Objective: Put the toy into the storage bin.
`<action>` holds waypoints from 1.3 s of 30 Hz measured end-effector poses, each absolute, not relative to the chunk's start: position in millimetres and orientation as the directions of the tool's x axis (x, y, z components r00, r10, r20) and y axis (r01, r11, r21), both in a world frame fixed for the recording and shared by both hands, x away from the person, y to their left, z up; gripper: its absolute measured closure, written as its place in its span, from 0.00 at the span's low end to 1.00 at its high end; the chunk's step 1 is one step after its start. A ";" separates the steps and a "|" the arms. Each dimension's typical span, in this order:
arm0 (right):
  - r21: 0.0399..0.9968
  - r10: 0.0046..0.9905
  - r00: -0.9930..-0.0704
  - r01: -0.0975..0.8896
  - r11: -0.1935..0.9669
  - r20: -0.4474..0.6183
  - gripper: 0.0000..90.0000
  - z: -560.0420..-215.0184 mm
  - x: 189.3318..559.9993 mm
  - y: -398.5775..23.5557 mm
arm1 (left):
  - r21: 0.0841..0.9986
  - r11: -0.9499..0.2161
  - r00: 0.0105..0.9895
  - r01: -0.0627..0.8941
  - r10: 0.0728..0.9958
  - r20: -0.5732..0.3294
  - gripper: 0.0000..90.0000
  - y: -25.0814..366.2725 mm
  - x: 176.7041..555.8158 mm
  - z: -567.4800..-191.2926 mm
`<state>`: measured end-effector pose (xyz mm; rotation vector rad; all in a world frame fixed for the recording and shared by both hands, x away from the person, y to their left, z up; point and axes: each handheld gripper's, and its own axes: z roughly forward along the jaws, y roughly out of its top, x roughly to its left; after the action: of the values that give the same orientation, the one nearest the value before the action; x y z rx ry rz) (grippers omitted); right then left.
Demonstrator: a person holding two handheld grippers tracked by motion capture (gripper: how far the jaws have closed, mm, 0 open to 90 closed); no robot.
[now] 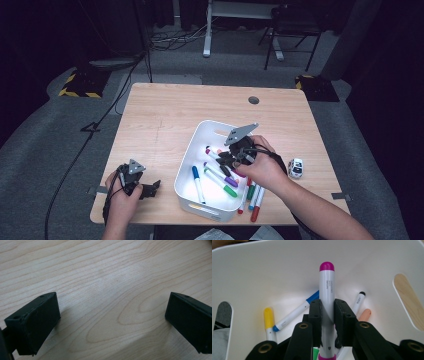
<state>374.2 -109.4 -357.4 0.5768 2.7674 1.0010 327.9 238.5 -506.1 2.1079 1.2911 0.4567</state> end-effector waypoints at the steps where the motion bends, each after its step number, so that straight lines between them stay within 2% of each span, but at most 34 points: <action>1: 0.636 0.398 -0.918 0.303 0.710 -0.007 0.85 -359.3 373.8 -109.1 | 0.661 -0.332 0.463 0.673 0.886 -0.026 0.00 238.5 328.0 -506.1; 15: 0.552 0.360 -0.933 0.309 0.774 0.017 0.85 -383.6 371.9 -95.6 | 0.662 -0.331 0.463 0.673 0.886 -0.028 0.00 238.4 328.2 -506.2; 17: 0.542 0.326 -0.945 0.279 0.793 0.009 0.84 -387.8 374.2 -93.7 | 0.662 -0.330 0.463 0.673 0.886 -0.028 0.00 238.4 328.3 -506.2; 18: 0.529 0.325 -0.945 0.287 0.799 0.022 0.78 -389.5 374.2 -93.4 | 0.662 -0.330 0.463 0.673 0.886 -0.028 0.00 238.4 328.3 -506.2; 19: 0.524 0.342 -0.939 0.312 0.793 0.041 0.67 -391.2 373.5 -93.3 | 0.662 -0.330 0.463 0.673 0.886 -0.028 0.00 238.4 328.2 -506.2; 20: 0.518 0.379 -0.923 0.359 0.777 0.070 0.61 -390.1 370.9 -93.8 | 0.662 -0.330 0.462 0.673 0.886 -0.028 0.00 238.4 328.3 -506.2; 21: 0.536 0.393 -0.916 0.371 0.758 0.078 0.58 -388.6 370.0 -95.5 | 0.661 -0.331 0.463 0.673 0.886 -0.028 0.00 238.5 328.3 -506.1; 22: 0.563 0.372 -0.927 0.338 0.754 0.058 0.56 -387.4 371.7 -97.6 | 0.661 -0.331 0.463 0.673 0.886 -0.028 0.00 238.5 328.3 -506.2; 24: 0.579 0.393 -0.916 0.362 0.731 0.077 0.54 -381.6 368.5 -101.6 | 0.662 -0.330 0.462 0.673 0.886 -0.028 0.00 238.4 328.3 -506.3; 29: 0.642 0.397 -0.916 0.341 0.687 0.061 0.49 -365.2 361.1 -115.8 | 0.662 -0.330 0.462 0.673 0.886 -0.028 0.00 238.4 328.3 -506.2; 39: 0.699 0.433 -0.900 0.343 0.628 0.053 0.46 -345.9 345.1 -155.7 | 0.660 -0.332 0.464 0.674 0.885 -0.029 0.00 238.5 328.3 -506.0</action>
<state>345.1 -155.7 -345.9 0.6525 2.7244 1.1309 328.3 238.5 -506.0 2.1085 1.2917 0.4519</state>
